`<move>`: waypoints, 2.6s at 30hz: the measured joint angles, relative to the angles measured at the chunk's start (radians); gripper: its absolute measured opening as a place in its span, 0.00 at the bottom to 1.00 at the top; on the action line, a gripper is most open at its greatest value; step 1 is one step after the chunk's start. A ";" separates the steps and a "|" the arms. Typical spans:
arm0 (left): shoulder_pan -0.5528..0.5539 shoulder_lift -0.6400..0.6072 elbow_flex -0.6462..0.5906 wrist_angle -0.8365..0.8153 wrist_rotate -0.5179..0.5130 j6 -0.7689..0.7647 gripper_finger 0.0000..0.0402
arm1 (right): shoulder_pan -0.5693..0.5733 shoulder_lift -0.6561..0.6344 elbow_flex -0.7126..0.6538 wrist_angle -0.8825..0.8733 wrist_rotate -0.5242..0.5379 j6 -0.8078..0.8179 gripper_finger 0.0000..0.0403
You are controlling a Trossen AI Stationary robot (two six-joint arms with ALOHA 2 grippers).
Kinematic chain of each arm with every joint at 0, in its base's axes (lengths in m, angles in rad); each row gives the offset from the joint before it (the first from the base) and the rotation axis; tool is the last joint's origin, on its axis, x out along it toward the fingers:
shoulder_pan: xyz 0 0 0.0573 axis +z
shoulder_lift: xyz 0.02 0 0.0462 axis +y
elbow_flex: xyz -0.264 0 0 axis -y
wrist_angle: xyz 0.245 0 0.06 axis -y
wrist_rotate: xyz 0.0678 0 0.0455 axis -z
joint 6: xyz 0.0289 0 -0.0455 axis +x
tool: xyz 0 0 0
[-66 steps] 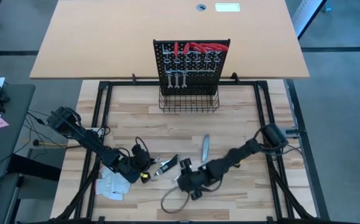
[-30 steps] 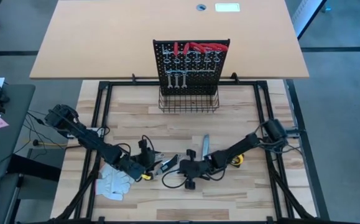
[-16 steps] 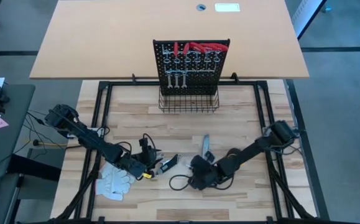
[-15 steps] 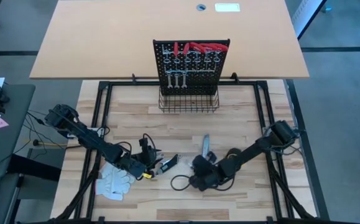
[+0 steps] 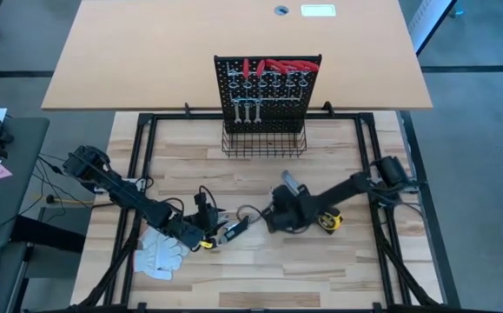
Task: Hang tools onto peg board
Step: Hang the silver wrench on the pegboard
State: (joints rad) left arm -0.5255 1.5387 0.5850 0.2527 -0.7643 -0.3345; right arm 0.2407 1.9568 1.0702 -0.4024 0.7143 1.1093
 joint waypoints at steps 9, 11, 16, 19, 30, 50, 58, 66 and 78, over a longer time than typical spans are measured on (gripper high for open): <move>0.011 0.000 0.000 0.002 -0.008 -0.002 0.43 | -0.042 -0.053 0.003 0.089 -0.011 -0.270 0.39; 0.019 0.000 0.000 0.002 -0.009 -0.003 0.43 | -0.034 -0.070 0.003 0.089 -0.010 -0.306 0.47; 0.036 0.000 0.000 0.002 -0.011 -0.003 0.43 | -0.043 -0.049 0.003 0.124 -0.001 -0.410 0.60; 0.044 0.000 0.000 0.002 -0.010 -0.015 0.43 | -0.075 -0.006 -0.027 0.211 -0.001 -0.459 0.62; 0.041 0.000 0.000 0.000 -0.006 -0.030 0.43 | -0.142 0.007 -0.122 0.382 -0.081 -0.433 0.52; 0.018 0.000 0.000 0.000 0.029 -0.032 0.43 | -0.106 -0.020 -0.245 0.687 -0.190 -0.618 0.07; 0.008 0.000 0.000 0.000 0.019 -0.025 0.43 | -0.050 -0.066 -0.248 0.745 -0.186 -0.692 0.02; 0.009 0.000 0.000 0.001 0.019 -0.021 0.43 | -0.044 -0.068 -0.247 0.779 -0.175 -0.693 0.02; 0.119 0.141 0.001 0.288 0.164 0.430 0.43 | -0.038 -0.071 -0.245 0.869 -0.273 -0.769 0.01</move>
State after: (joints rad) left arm -0.4063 1.6794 0.5858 0.5411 -0.5998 0.0952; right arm 0.2025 1.8862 0.8253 0.4661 0.4414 0.3407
